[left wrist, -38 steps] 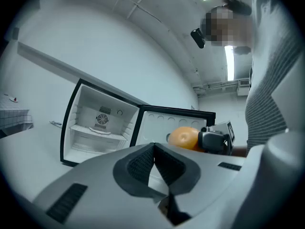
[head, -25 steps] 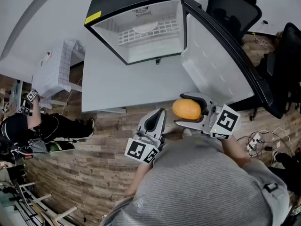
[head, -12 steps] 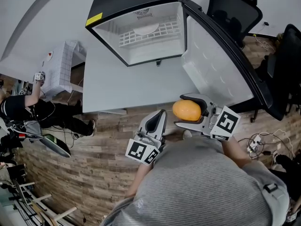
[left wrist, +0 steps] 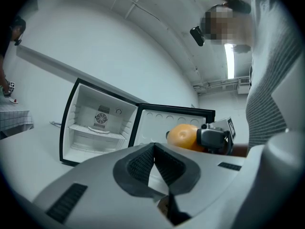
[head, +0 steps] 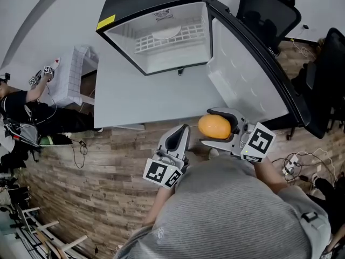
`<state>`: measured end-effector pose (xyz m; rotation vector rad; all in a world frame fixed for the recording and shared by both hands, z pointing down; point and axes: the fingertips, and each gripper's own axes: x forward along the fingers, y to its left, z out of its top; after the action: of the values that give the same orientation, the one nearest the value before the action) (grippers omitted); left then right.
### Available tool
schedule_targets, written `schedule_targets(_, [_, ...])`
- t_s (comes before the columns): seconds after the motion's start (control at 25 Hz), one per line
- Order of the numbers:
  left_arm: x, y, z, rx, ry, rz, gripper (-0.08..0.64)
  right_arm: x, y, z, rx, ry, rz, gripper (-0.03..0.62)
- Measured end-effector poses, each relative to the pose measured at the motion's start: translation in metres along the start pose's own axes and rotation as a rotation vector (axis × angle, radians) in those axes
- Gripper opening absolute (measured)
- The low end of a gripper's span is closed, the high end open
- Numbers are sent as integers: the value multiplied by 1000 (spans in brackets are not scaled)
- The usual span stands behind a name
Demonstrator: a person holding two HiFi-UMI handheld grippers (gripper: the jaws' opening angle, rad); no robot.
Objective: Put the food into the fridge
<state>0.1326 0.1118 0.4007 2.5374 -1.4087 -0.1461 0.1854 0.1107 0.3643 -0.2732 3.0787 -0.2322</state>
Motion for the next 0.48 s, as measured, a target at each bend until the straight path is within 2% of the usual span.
schedule_targets(0.24, [8, 17, 3, 5, 19, -35, 11, 15, -15, 1, 7, -11, -34, 357])
schedule_targets(0.48, [25, 65, 21, 16, 28, -98, 11, 57, -42, 12, -2, -25, -74, 357])
